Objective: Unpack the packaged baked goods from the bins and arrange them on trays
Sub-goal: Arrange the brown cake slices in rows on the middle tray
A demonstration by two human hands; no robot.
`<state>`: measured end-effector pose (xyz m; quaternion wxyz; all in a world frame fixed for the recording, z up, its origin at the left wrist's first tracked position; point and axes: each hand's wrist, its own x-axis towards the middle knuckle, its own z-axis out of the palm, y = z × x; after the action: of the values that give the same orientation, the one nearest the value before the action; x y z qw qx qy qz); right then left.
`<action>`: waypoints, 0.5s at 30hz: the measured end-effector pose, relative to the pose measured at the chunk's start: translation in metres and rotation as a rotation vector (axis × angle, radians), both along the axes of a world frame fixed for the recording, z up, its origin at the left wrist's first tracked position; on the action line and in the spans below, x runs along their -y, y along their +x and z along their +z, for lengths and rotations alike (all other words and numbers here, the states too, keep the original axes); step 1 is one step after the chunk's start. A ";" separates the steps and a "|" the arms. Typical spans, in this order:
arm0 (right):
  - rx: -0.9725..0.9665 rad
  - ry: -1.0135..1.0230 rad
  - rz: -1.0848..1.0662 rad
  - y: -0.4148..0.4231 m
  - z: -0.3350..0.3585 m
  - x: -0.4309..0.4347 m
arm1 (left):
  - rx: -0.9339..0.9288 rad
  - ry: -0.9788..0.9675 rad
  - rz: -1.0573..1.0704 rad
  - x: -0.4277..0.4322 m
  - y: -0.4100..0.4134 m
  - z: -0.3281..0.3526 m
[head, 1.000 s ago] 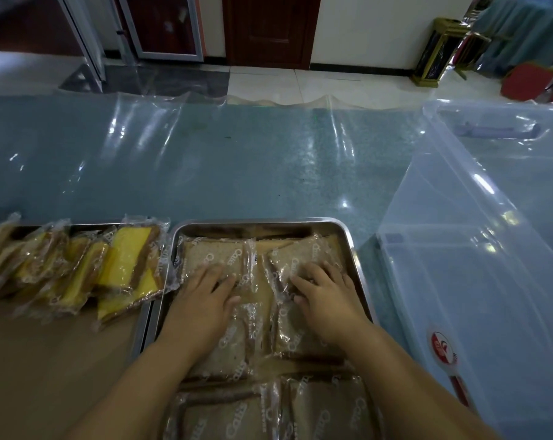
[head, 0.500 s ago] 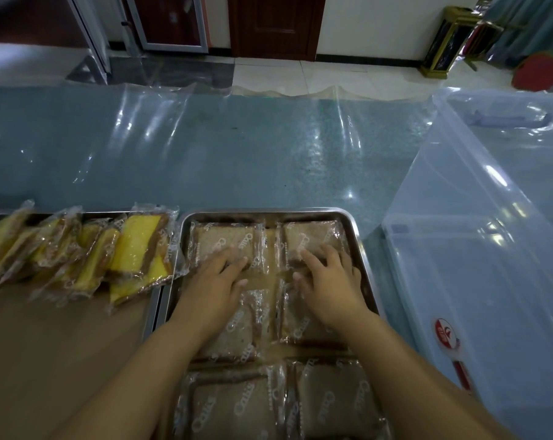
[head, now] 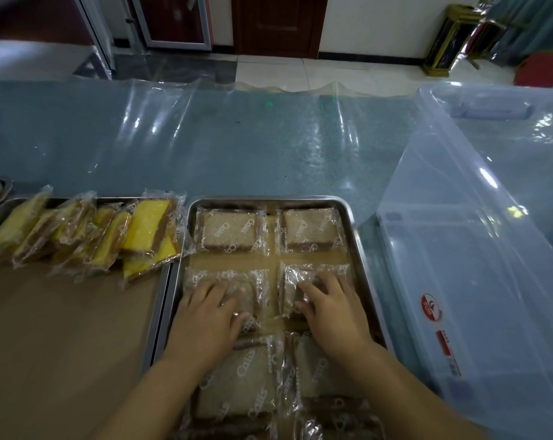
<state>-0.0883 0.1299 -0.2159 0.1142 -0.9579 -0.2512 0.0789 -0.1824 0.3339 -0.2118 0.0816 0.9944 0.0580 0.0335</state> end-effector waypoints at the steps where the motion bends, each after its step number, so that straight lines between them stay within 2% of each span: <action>1: 0.003 -0.006 0.001 0.001 -0.001 0.001 | -0.005 -0.002 -0.003 0.000 0.002 -0.001; 10: -0.014 0.014 -0.018 0.007 0.000 0.004 | -0.050 -0.101 0.086 0.004 0.018 -0.012; 15: 0.027 0.123 0.017 -0.005 0.014 0.016 | 0.045 -0.205 0.070 0.008 0.008 -0.001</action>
<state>-0.0933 0.1140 -0.2017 0.1688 -0.9478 -0.2655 0.0514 -0.1747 0.3259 -0.2129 0.1829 0.9772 0.0940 0.0525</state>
